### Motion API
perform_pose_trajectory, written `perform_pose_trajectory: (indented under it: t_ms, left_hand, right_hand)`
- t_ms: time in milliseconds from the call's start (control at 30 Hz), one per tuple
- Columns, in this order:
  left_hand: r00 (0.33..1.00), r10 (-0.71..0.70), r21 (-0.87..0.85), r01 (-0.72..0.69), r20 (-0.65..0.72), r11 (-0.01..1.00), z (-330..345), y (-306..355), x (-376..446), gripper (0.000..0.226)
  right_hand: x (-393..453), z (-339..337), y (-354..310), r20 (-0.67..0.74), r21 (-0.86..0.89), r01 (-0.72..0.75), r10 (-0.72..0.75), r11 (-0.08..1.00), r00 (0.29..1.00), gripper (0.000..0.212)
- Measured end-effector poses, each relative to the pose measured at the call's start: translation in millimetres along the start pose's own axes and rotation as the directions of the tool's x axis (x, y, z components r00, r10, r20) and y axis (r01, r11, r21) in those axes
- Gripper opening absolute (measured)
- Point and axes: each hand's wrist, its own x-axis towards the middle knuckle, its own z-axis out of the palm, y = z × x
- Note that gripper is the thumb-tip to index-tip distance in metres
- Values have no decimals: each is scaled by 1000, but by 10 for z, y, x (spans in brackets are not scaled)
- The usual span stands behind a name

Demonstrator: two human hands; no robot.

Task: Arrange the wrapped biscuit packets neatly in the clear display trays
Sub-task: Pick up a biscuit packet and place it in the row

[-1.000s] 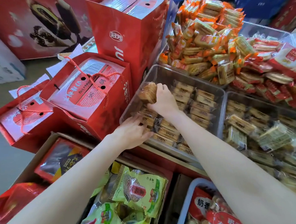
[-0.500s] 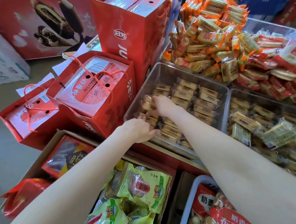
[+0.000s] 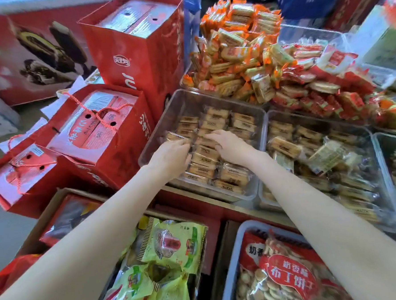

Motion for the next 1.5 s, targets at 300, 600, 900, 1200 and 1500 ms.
perform_pose_trajectory:
  t_ms: [300, 600, 900, 1200, 1500]
  left_hand:
    - [987, 142, -45, -139, 70, 989, 38, 966, 228, 39]
    - [977, 192, -45, -188, 91, 981, 171, 1437, 321, 41]
    - [998, 60, -65, -57, 36, 996, 278, 1894, 546, 35]
    - [1000, 4, 93, -6, 21, 996, 467, 2226, 639, 59]
    - [998, -58, -599, 68, 37, 798, 378, 2187, 630, 39]
  right_hand:
    - [-847, -347, 1110, -141, 50, -419, 421, 907, 896, 40]
    - [-830, -166, 1370, -166, 125, -544, 558, 830, 813, 71]
    - [-1238, -776, 1523, -260, -186, -355, 303, 916, 917, 31]
    - [-1529, -410, 1787, 137, -699, -102, 273, 708, 952, 61]
    - [-1609, -608, 1660, 118, -316, -185, 233, 930, 965, 85]
